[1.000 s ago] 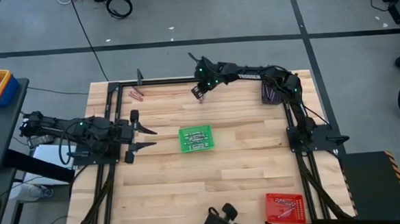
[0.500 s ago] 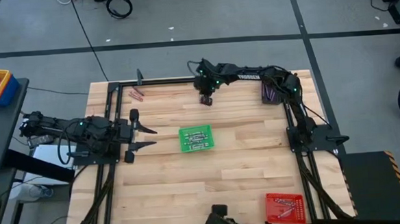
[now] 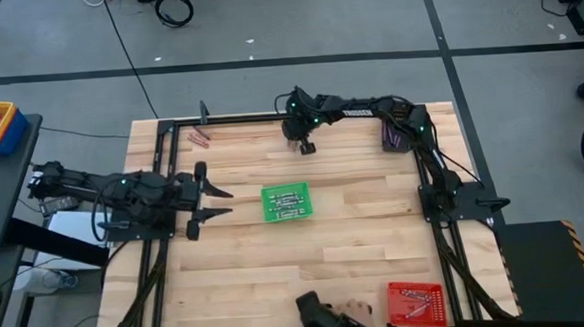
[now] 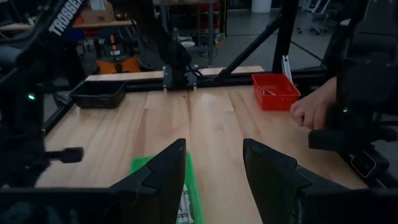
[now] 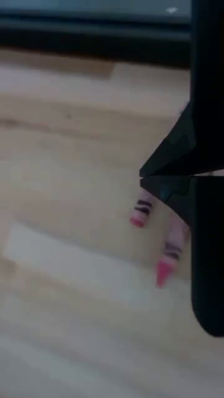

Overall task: Sort crayons
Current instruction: Put the pink crayon into the red basket

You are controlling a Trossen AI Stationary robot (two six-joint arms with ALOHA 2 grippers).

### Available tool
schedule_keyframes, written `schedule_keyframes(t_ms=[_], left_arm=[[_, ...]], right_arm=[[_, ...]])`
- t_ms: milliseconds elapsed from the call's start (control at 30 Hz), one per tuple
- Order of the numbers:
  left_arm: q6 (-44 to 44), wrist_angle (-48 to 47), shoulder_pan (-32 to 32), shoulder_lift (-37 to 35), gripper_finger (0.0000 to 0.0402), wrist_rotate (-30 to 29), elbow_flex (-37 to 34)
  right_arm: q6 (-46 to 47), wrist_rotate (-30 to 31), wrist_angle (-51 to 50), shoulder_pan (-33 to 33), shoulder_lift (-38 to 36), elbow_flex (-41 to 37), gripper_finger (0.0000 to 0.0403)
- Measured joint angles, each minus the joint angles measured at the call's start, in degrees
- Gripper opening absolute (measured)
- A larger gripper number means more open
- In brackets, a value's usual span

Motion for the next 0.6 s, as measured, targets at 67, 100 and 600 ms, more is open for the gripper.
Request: schedule_keyframes(t_ms=[67, 100, 600], left_arm=[[-1.4, 0.3, 0.0, 1.2, 0.0173, 0.0, 0.0], [-2.0, 0.2, 0.0, 1.7, 0.0173, 0.0, 0.0], [-5.9, 6.4, 0.1, 9.6, 0.0173, -0.3, 0.0]], right_arm=[[0.2, -2.1, -1.1, -1.0, 0.1, -0.1, 0.0002], [0.6, -2.5, -1.1, -1.4, 0.2, -0.1, 0.0002], [11.6, 10.1, -7.1, -2.0, -2.1, -0.1, 0.0003]])
